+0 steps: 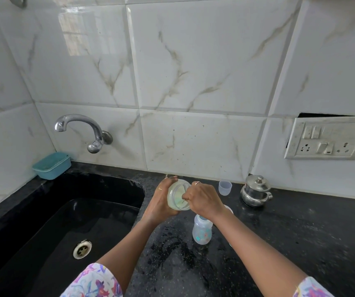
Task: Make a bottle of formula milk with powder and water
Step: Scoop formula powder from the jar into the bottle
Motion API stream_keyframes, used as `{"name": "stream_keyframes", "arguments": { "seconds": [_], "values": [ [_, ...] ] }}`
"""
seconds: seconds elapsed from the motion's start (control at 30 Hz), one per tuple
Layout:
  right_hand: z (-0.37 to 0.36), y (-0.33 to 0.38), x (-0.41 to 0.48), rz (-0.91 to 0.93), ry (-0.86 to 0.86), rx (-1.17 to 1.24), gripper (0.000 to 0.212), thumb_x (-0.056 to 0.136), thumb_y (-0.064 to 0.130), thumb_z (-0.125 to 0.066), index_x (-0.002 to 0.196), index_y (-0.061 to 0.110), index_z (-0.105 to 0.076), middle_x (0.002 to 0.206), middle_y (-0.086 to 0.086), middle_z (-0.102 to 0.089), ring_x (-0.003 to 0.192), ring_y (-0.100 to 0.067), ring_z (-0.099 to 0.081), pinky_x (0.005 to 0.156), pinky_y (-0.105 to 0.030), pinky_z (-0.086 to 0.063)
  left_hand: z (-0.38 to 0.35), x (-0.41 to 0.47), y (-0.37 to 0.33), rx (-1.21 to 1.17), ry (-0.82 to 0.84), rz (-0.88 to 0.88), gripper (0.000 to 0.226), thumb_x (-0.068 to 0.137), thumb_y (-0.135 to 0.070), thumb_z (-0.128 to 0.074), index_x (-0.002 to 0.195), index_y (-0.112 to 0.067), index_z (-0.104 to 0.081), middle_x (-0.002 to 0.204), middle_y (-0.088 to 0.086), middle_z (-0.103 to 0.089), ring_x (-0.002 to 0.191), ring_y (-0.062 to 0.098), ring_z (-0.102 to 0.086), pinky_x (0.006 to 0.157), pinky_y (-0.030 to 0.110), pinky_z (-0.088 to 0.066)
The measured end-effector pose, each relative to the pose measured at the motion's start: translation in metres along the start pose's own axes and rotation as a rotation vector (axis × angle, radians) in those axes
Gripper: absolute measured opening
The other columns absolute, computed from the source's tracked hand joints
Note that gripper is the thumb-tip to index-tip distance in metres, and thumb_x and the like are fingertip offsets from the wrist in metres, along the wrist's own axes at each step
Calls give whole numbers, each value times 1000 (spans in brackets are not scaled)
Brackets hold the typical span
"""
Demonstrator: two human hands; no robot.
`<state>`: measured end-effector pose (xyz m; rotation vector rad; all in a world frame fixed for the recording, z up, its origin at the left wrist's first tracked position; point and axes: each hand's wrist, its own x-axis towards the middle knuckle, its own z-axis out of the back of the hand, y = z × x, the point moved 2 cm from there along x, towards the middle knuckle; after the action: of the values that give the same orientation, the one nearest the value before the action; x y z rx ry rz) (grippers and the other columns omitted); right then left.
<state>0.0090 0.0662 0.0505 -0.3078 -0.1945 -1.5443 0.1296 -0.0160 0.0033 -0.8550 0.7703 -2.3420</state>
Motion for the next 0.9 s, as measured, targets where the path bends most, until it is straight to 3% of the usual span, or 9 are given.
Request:
{"name": "stream_keyframes", "arguments": {
  "seconds": [0.1,0.17,0.27,0.33,0.5,0.6,0.7,0.8,0.9],
  "values": [
    [-3,0,-2,-5,32,78,24,77,3,-62,85,18,-78,74,-12,-69,70,-30,-64,52,-27,-38,0,0,0,7,5,6,91,58,-19,-88,133,-6,-39,131,-7,-33,121,-3,-28,95,-3,-17],
    [-3,-1,-3,-43,54,93,31,89,7,-49,105,19,-73,97,-12,-70,90,-32,-62,63,-30,-39,0,1,0,13,8,11,91,59,-21,-88,134,-8,-38,135,-2,-37,124,2,-28,99,4,-20],
    [-2,2,-2,-102,143,153,33,93,12,-44,114,19,-69,114,-5,-68,104,-30,-59,78,-34,-46,-1,1,1,33,25,29,92,60,-23,-87,136,-12,-37,142,2,-37,132,9,-28,107,26,-30],
    [-3,5,-2,-163,191,234,32,93,15,-46,114,18,-69,118,-4,-67,106,-28,-60,86,-35,-47,-2,1,0,65,44,30,92,62,-26,-86,137,-14,-35,144,1,-36,138,15,-27,109,32,-32],
    [-1,3,1,-402,152,554,21,83,13,-62,99,12,-75,101,-9,-73,95,-26,-64,84,-32,-50,-4,-1,2,77,55,91,92,64,-29,-83,139,-22,-31,146,-6,-33,139,14,-26,103,41,-41],
    [-1,-4,0,-589,100,805,13,76,8,-68,86,8,-77,80,-6,-73,71,-15,-63,70,-24,-49,-5,-2,5,46,50,111,93,62,-28,-84,139,-21,-32,145,-4,-34,135,15,-30,102,33,-38],
    [-3,-11,-2,-727,39,1028,8,76,1,-65,76,0,-74,58,-6,-63,43,-8,-51,50,-15,-45,-5,0,5,16,57,150,95,61,-23,-84,140,-18,-31,144,-2,-36,132,14,-32,100,26,-32],
    [-7,-19,-5,-826,-11,1158,10,78,-2,-63,73,0,-71,54,-9,-61,37,-9,-47,39,-17,-37,-3,3,3,-34,20,176,91,57,-16,-85,134,-16,-37,130,-3,-47,122,13,-42,97,23,-33],
    [-11,-26,-6,-857,-26,1164,17,79,-1,-63,65,6,-70,54,-11,-61,40,-14,-47,41,-21,-39,-3,3,0,-79,-5,178,85,53,-10,-86,126,-17,-43,112,-15,-48,106,4,-47,91,15,-37]
  ]
}}
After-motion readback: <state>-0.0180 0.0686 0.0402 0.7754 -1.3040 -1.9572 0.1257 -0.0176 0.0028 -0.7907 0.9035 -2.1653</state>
